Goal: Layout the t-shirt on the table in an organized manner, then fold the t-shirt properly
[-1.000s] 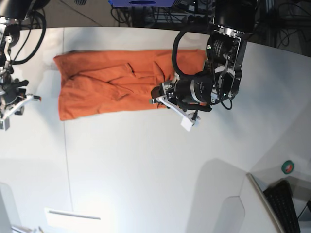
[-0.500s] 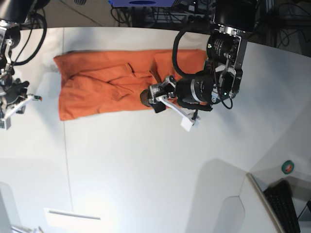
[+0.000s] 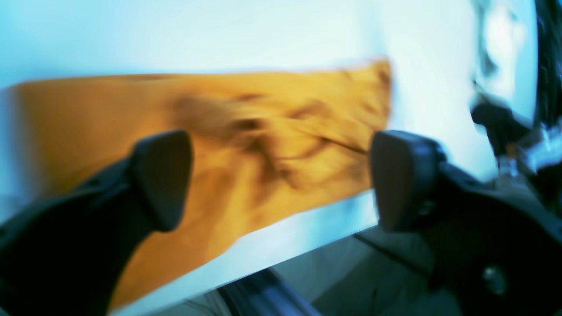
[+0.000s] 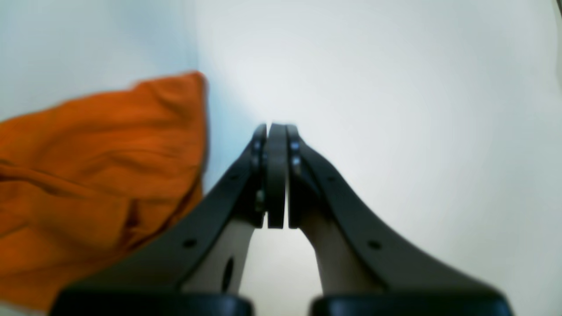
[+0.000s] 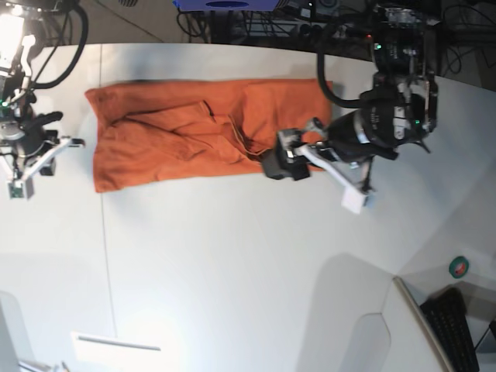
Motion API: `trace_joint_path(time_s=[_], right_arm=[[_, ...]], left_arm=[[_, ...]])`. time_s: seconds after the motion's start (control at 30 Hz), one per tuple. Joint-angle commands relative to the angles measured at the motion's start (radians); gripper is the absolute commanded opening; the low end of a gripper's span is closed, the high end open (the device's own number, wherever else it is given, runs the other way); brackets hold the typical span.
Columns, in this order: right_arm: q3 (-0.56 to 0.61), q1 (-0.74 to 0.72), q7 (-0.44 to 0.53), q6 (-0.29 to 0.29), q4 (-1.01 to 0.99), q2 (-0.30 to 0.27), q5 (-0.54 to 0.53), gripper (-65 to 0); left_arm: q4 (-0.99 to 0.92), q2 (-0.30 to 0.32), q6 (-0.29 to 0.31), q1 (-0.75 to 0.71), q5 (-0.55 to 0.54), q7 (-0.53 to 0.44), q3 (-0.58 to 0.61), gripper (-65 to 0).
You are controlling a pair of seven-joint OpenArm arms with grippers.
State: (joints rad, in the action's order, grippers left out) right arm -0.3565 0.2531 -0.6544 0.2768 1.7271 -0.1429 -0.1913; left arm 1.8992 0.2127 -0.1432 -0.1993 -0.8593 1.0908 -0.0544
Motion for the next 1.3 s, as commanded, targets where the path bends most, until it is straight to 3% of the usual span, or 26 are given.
trace_joint_path(time_s=[0.0, 0.07, 0.17, 0.2, 0.33, 0.47, 0.53, 0.63, 0.7, 0.8, 0.93, 1.2, 1.27], right_arm=[[0.038, 0.016, 0.012, 0.006, 0.053, -0.01, -0.01, -65.0], [0.158, 0.065, 0.012, 0.006, 0.115, -0.01, -0.01, -65.0], [0.308, 0.108, 0.014, 0.006, 0.169, -0.007, -0.015, -65.0], [0.351, 0.11, 0.014, 0.006, 0.172, 0.004, -0.015, -65.0], [0.439, 0.113, 0.009, 0.006, 0.169, 0.098, -0.015, -65.0], [0.561, 0.09, -0.101, 0.006, 0.169, 0.105, -0.015, -65.0], [0.624, 0.084, -0.129, 0.006, 0.169, 0.108, -0.015, -50.7], [0.664, 0.085, -0.127, 0.006, 0.153, 0.131, -0.015, -30.0], [0.664, 0.076, -0.127, 0.006, 0.101, 0.147, -0.015, -23.3], [0.666, 0.041, -0.121, 0.006, 0.017, 0.154, -0.015, -23.9], [0.666, 0.015, -0.031, 0.006, -0.082, 0.154, -0.015, -24.5], [0.666, -0.028, -0.002, 0.006, -0.192, 0.156, -0.015, -25.2], [0.666, -0.025, -0.002, 0.006, -0.197, 0.156, -0.015, -30.8]], left_arm=[[0.023, 0.021, 0.003, -0.006, -0.05, -0.013, -0.057, -15.8], [0.018, 0.077, 0.003, -0.045, -0.113, -0.013, -0.206, -30.3], [0.0, 0.152, 0.003, -0.101, -0.114, -0.013, -0.404, -60.4], [-0.007, 0.173, 0.003, -0.116, -0.093, -0.013, -0.462, -65.0], [-0.073, 0.225, 0.004, -0.171, 0.024, -0.013, -0.648, -65.0], [-0.165, 0.245, 0.004, -0.207, 0.17, -0.021, -0.735, -65.0], [-0.235, 0.244, 0.049, -0.207, 0.24, -0.05, -0.776, -65.0], [-0.355, 0.238, 0.202, -0.21, 0.357, -0.199, -0.796, -65.0], [-0.416, 0.236, 0.291, -0.21, 0.438, -0.28, -0.798, -65.0], [-0.456, 0.218, 0.409, -0.21, 0.507, -0.351, -0.8, -65.0], [-0.45, 0.189, 0.506, -0.208, 0.506, -0.363, -0.8, -65.0], [-0.45, 0.158, 0.518, -0.202, 0.506, -0.364, -0.8, -65.0], [-0.45, 0.158, 0.518, -0.202, 0.509, -0.364, -0.8, -65.0]])
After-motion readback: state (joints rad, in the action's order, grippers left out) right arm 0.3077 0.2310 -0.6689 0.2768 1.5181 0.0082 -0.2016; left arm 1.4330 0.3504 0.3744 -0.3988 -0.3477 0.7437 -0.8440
